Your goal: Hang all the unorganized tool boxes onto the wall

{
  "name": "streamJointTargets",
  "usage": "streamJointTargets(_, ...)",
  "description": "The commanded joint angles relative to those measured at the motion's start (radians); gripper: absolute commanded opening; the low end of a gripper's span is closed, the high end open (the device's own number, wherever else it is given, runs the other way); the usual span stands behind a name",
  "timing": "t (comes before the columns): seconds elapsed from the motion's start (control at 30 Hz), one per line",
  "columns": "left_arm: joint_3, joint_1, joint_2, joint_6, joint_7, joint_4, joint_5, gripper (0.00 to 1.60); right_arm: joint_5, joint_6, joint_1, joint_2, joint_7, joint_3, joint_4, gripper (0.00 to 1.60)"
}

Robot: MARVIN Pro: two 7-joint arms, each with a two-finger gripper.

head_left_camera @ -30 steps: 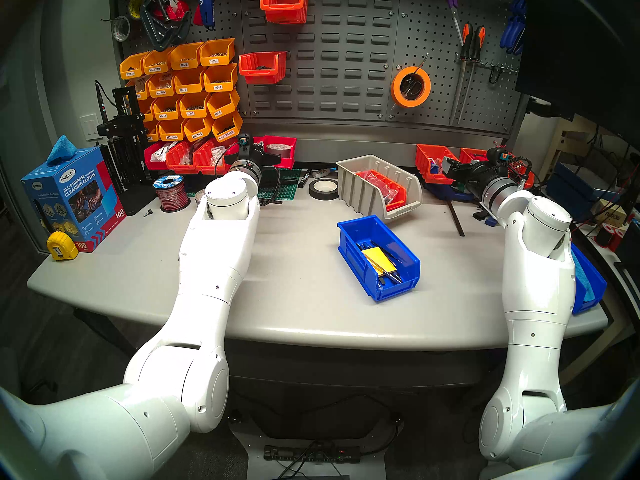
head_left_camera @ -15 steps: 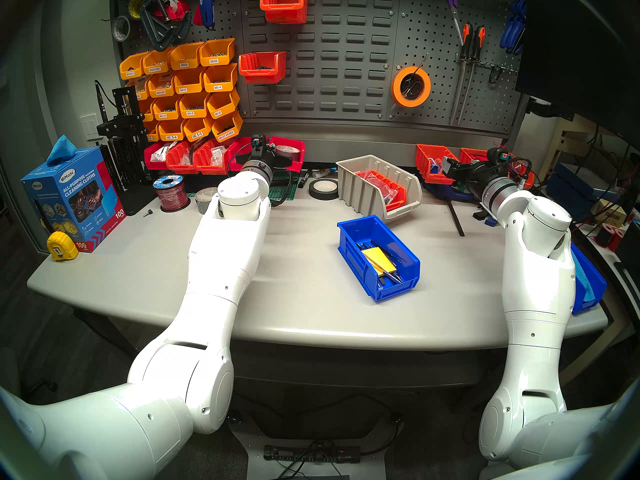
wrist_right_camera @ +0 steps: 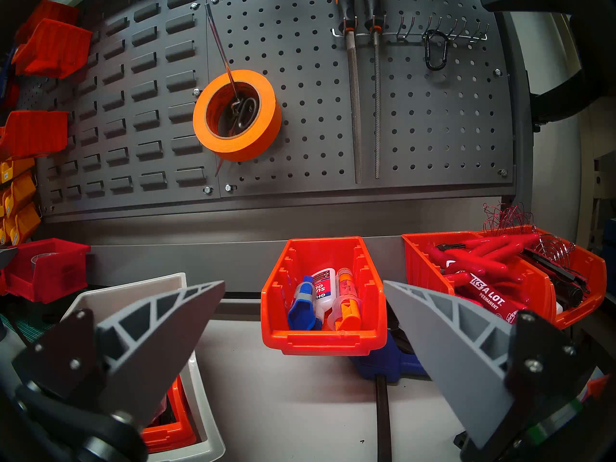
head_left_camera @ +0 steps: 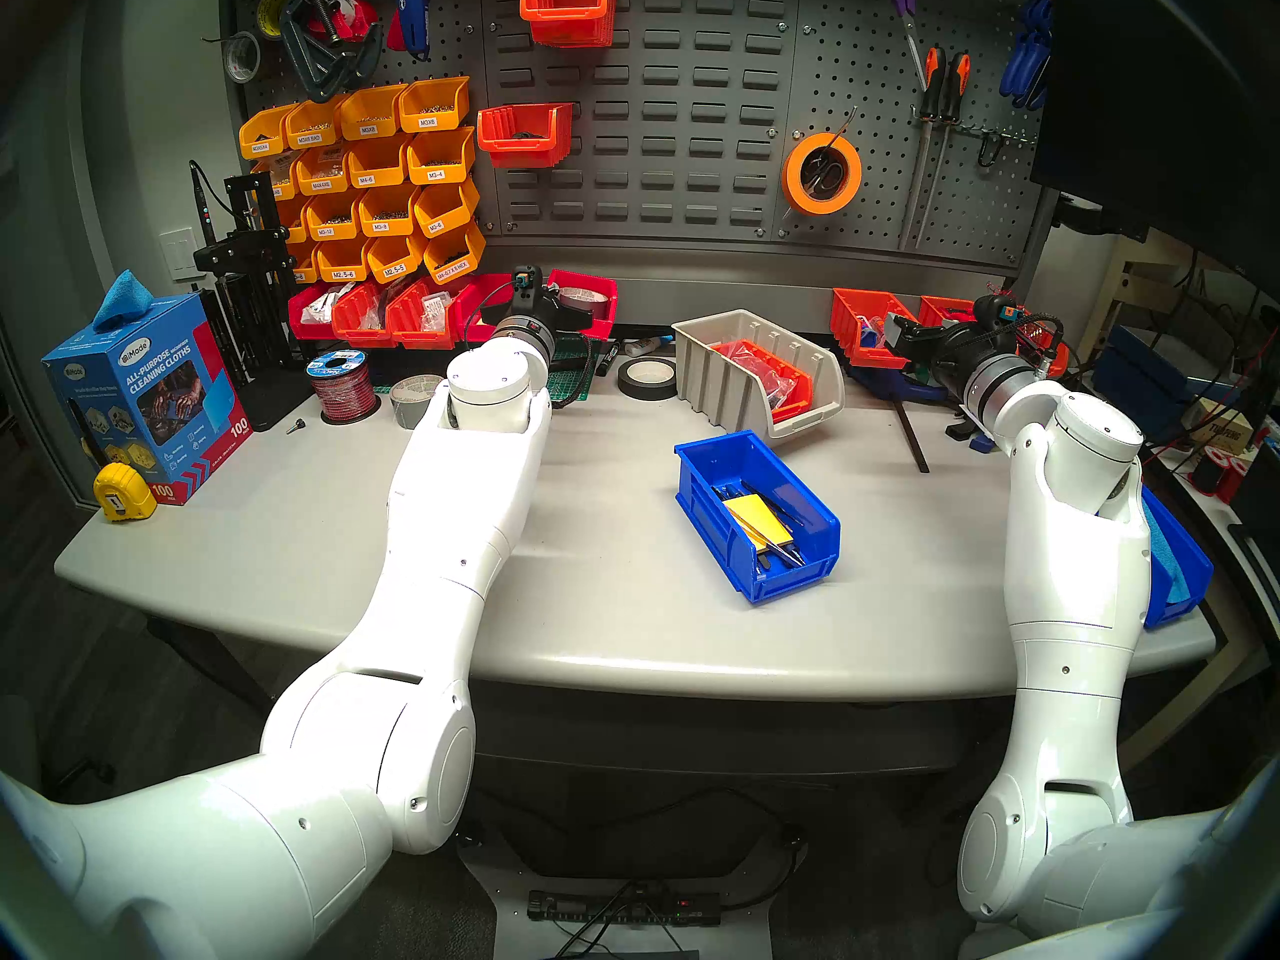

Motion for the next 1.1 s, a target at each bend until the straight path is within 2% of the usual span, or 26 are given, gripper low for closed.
streamJointTargets(0.0,-0.007,-0.057,-0.013,-0.018,0.003,0.0,-0.01,0.0,0.001,-0.001,0.006,0.001,0.0,0.0,-0.016,1.6)
streamJointTargets(0.6,-0.023,-0.1,-0.048,-0.033,0.026,0.05,-0.041,0.0,0.001,-0.001,0.006,0.001,0.0,0.0,-0.017,1.6)
streamJointTargets(1.07,-0.015,-0.077,-0.049,-0.04,0.041,0.039,-0.04,0.0,0.001,-0.001,0.006,0.001,0.0,0.0,-0.017,1.6)
